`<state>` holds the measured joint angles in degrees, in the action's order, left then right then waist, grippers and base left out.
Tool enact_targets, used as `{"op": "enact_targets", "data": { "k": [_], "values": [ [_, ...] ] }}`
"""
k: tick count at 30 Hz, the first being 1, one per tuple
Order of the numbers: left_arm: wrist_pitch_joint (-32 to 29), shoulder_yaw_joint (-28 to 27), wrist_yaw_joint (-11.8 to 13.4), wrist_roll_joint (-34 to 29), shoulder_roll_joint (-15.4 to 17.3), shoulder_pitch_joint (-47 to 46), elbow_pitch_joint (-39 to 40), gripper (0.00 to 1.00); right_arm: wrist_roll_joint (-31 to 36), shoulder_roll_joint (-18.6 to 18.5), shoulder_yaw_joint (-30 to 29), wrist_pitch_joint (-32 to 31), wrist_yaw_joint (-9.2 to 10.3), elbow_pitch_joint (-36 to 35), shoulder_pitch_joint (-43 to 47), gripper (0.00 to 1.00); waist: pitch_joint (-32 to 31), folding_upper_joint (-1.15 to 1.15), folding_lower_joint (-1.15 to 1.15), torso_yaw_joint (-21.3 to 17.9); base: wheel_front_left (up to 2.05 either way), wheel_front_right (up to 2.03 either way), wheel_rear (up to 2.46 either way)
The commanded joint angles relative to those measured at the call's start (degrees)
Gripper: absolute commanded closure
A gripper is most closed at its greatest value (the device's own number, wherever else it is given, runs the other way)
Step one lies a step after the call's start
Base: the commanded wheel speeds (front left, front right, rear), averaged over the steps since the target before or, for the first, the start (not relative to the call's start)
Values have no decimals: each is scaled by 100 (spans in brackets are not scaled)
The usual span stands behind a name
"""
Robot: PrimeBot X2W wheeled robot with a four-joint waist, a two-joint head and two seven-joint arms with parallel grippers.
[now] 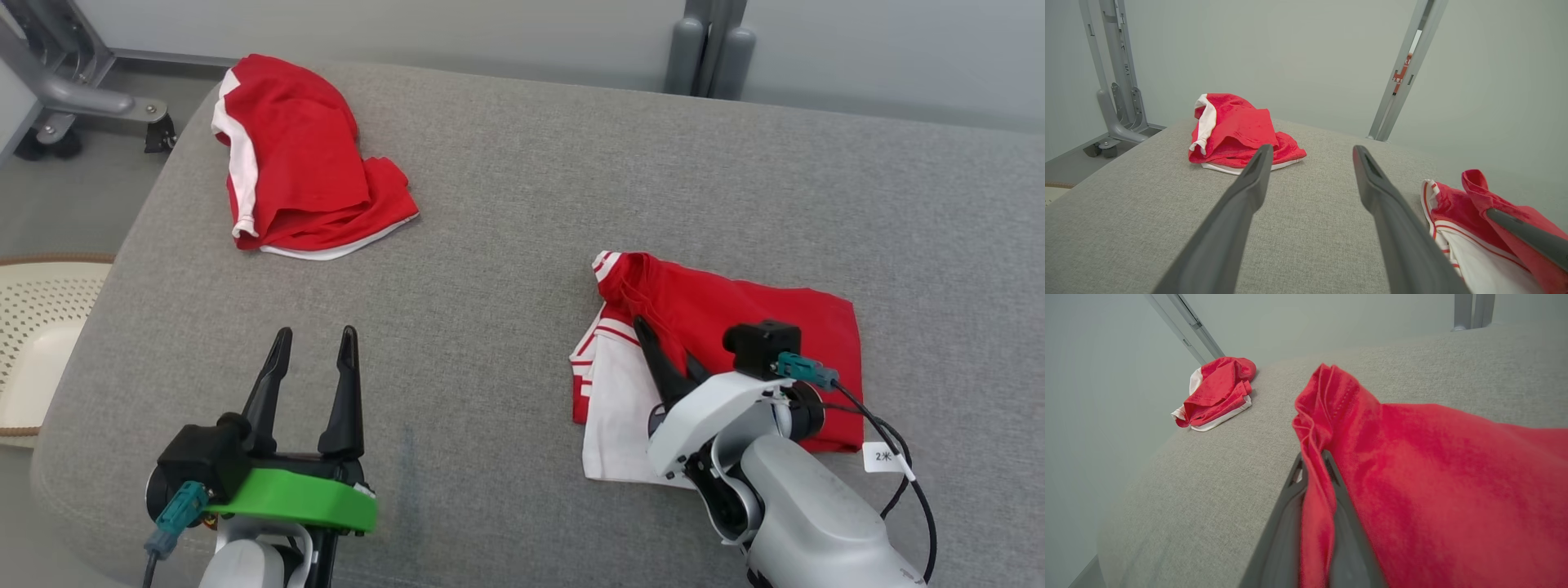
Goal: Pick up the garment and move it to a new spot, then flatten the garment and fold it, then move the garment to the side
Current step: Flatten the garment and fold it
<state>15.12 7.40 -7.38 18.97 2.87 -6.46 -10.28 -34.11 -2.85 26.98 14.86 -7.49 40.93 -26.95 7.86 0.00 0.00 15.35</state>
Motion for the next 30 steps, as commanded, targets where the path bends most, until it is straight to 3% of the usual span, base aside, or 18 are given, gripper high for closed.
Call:
{"op": "enact_targets", "data": {
  "k": [1,8,9,10,17,20,26,30],
  "values": [
    [2,7,-15,13,6,-99,0,0,-30,-13,19,37,0,35,-113,100,102,0,0,122,0,0,0],
    [2,36,-15,47,6,-73,-15,0,-256,-11,347,37,0,206,-175,100,152,0,0,189,0,0,0],
    [2,20,-15,46,6,-67,-17,0,-261,-11,399,37,0,190,-196,56,153,0,0,179,0,0,0],
    [2,3,-15,45,6,-72,-23,0,-338,-13,460,38,0,150,-187,0,153,0,0,167,0,0,0],
    [1,-17,-15,41,7,-132,-8,0,-679,-12,940,38,0,-615,-190,0,71,0,0,-82,0,0,0],
    [2,-16,-15,28,7,-107,22,0,-498,-23,852,38,0,-895,-248,0,38,0,0,-251,0,0,0],
    [2,-118,-15,-28,8,-111,155,0,574,-33,32,36,0,-1278,-203,0,17,0,0,-684,0,0,0],
    [2,-117,-15,-76,7,-173,206,0,1396,-282,-398,35,0,-1661,-44,0,15,0,0,-923,0,0,0]
  ]
}}
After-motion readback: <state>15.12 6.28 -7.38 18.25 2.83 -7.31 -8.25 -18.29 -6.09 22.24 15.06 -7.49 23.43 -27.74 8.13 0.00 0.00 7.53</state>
